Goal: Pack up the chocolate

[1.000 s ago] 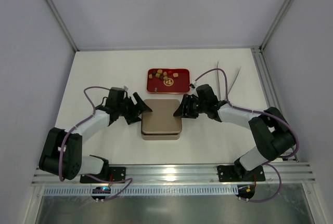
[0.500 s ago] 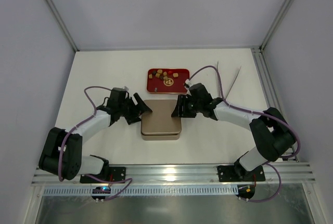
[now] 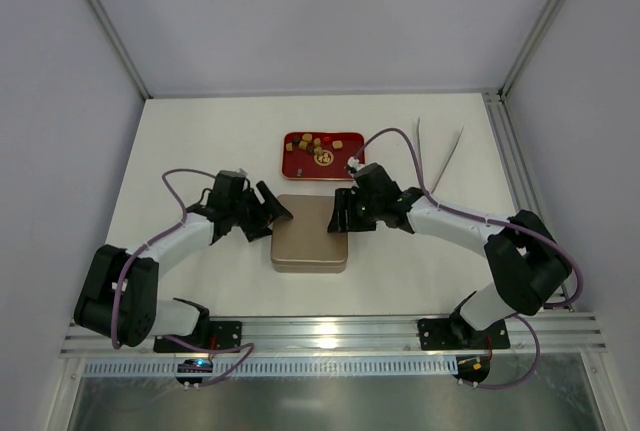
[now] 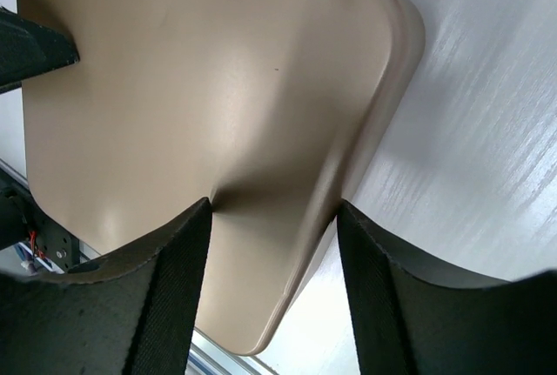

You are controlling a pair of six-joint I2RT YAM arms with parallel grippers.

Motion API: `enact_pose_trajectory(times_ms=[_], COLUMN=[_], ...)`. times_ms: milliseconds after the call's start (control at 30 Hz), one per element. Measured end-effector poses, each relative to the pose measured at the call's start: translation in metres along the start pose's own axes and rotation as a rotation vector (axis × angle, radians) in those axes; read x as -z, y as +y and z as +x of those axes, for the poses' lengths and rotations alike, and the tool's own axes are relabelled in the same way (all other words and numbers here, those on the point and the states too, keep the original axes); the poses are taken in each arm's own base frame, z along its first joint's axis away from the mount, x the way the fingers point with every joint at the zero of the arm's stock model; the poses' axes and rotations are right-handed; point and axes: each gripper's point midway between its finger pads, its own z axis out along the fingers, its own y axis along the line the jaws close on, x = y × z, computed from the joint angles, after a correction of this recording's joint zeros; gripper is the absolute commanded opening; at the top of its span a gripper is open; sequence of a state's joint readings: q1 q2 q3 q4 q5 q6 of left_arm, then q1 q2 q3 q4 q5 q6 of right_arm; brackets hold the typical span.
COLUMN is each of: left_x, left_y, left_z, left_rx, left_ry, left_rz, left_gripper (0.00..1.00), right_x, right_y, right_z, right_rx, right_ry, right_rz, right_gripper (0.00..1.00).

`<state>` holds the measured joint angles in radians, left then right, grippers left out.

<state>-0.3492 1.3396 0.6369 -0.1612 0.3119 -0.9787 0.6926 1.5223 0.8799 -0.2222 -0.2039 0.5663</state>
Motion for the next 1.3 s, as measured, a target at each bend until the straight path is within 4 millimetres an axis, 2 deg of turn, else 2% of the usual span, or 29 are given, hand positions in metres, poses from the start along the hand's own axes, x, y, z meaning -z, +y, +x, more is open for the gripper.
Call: enact_pose_trajectory(times_ms=[500,1233,1300], left_x=[-0.001,-0.002,-0.002], left_y=[-0.003,0.001,0.002], left_z=[0.002,0.002,0.001], left_rx=[0.024,0.02,0.021], left_ry=[-0.004,-0.023,-0.026], left_rz=[-0.002,-0.031,-0.035], left_gripper=[0.65,0.55,0.51], right_x=[0.008,0.006,0.004], right_y=[0.005,0.005,0.004], right_z=[0.012,0.019,0.019], right_rx=[0.074,0.113,0.109], right_ry=[0.05,0.077,0.071], right_rz=[0.061,0.089,0.084], right_gripper=[0.72,0.76,0.76])
